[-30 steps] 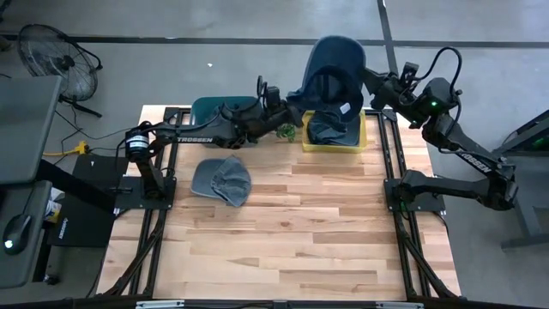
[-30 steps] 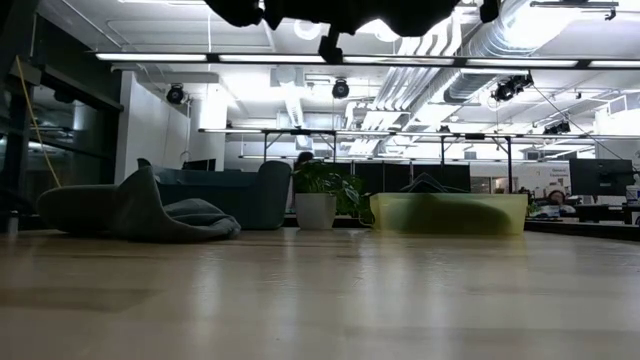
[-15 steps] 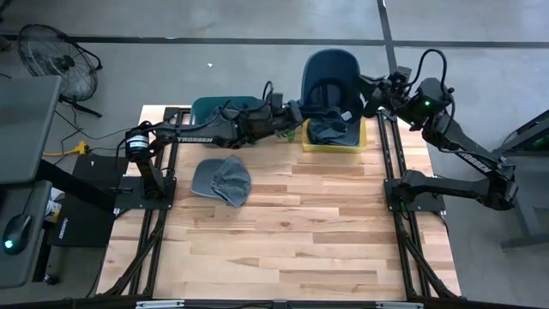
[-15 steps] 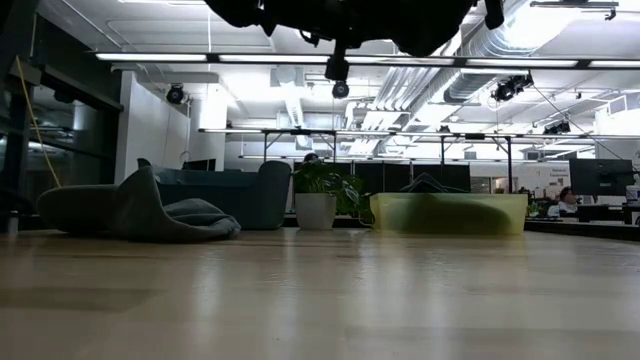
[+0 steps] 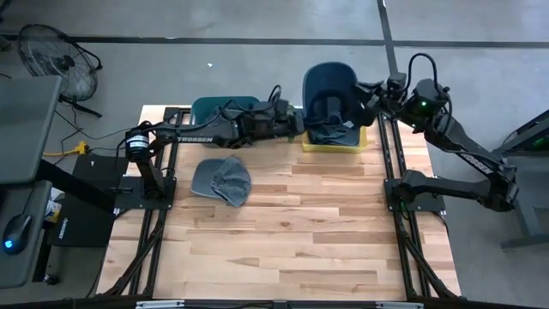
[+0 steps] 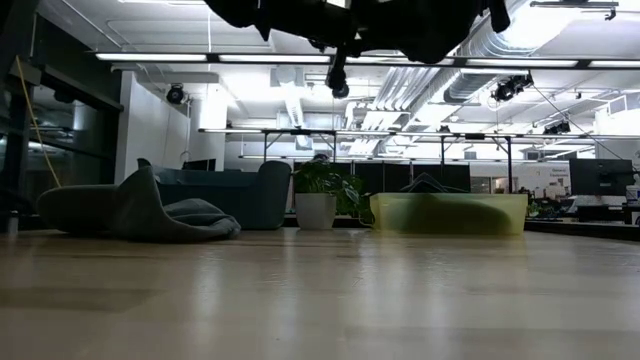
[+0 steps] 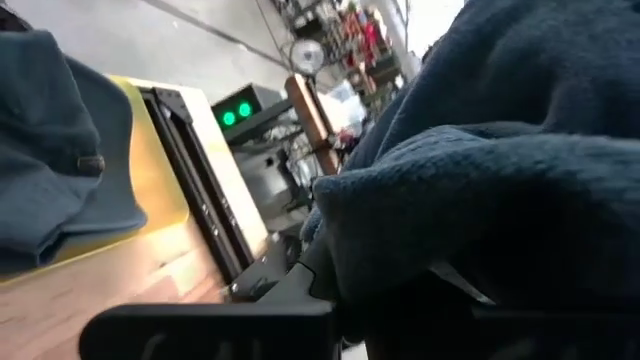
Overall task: Pick & Place hat
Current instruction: Put the blue cap into the yellow bin
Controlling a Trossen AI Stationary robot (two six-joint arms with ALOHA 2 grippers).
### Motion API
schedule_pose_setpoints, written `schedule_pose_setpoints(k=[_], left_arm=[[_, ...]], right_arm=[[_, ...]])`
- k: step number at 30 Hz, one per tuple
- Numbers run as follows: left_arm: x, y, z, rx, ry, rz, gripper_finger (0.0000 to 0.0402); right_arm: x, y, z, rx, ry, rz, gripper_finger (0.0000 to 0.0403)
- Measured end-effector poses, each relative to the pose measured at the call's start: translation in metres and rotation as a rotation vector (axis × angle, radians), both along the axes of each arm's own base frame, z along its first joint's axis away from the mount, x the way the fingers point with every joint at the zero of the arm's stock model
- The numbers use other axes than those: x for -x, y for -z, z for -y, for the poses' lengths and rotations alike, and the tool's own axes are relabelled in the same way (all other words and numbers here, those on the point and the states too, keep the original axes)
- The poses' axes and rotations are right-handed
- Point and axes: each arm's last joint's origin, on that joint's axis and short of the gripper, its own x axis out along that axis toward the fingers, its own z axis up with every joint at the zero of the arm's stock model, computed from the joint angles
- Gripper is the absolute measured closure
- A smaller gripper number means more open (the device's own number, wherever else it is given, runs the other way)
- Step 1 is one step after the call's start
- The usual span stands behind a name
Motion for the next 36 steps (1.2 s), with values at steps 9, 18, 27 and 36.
schedule_pose_setpoints(k=[9,18,27,36], left_arm=[[0.000,0.005,0.002,-0.063,0.088,-0.063,0.0398],[-0.001,0.005,0.005,-0.103,0.187,-0.072,0.0398],[0.000,0.008,0.006,-0.121,0.327,-0.089,0.0398],[0.002,0.007,0.008,-0.117,0.544,-0.062,0.0398]], right_arm=[[0.005,0.010,-0.006,-0.023,-0.059,-0.121,0.0331],[0.021,0.008,-0.011,0.014,-0.033,-0.156,0.0312],[0.034,0.011,-0.018,-0.027,-0.165,-0.170,0.0310],[0.035,0.032,-0.023,-0.193,-0.363,-0.299,0.0310]])
